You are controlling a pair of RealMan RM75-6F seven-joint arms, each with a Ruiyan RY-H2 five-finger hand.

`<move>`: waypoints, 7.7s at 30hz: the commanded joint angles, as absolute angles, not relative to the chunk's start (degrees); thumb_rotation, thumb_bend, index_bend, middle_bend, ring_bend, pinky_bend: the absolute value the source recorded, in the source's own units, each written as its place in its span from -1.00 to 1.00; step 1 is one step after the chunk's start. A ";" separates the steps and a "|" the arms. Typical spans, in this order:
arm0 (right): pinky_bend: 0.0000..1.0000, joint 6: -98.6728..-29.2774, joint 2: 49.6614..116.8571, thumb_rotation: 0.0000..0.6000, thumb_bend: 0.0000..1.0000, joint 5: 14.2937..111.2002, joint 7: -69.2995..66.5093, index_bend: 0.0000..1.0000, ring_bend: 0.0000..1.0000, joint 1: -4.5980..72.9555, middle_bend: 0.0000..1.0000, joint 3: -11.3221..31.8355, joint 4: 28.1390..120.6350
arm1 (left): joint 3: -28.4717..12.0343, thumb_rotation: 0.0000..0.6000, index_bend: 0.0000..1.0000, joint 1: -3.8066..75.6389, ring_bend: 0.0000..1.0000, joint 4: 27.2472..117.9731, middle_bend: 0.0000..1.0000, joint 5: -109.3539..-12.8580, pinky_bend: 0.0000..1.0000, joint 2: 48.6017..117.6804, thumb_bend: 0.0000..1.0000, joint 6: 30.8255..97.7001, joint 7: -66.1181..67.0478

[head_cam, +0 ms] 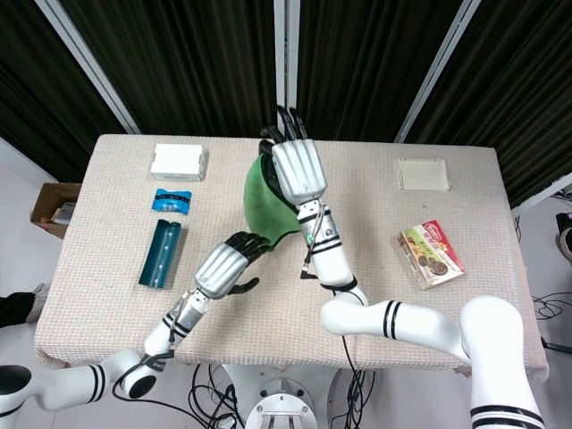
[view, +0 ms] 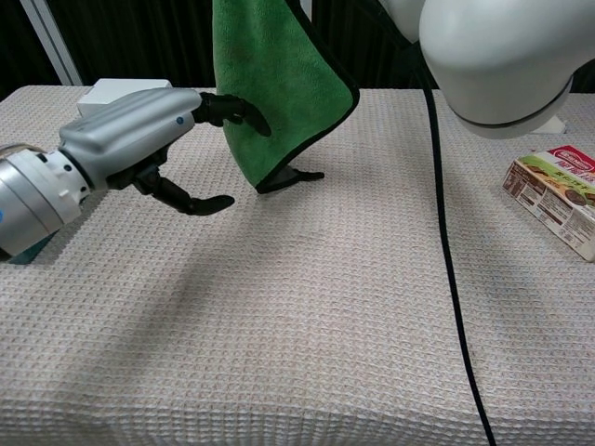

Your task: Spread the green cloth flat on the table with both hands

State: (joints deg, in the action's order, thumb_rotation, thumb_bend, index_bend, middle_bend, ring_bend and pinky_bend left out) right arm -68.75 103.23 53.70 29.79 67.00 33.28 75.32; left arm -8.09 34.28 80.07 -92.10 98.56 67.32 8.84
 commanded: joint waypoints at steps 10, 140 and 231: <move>-1.00 -69.01 106.80 1.00 0.22 47.79 33.08 0.50 -1.00 71.83 -0.43 36.54 69.83 | -11.10 1.00 -0.53 37.54 0.45 72.96 0.29 -93.31 0.61 106.32 -0.50 71.91 23.13; -1.00 -55.77 72.42 1.00 0.14 70.24 8.47 0.43 -1.00 41.29 -0.43 4.73 106.86 | 10.47 1.00 0.49 34.09 0.68 37.24 0.53 -109.30 0.90 104.07 0.04 102.00 14.23; -1.00 -49.49 79.49 1.00 -0.92 86.20 7.32 -0.53 -1.00 36.78 -0.74 -4.80 101.99 | 3.16 1.00 -0.60 17.64 0.04 112.09 -0.25 -96.82 0.32 70.25 -1.00 78.51 30.96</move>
State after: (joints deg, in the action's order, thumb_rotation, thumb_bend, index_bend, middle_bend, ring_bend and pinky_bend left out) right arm -47.69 77.86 84.05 6.59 37.73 -3.95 103.52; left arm 6.83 17.84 115.47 -94.52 70.79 73.10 39.24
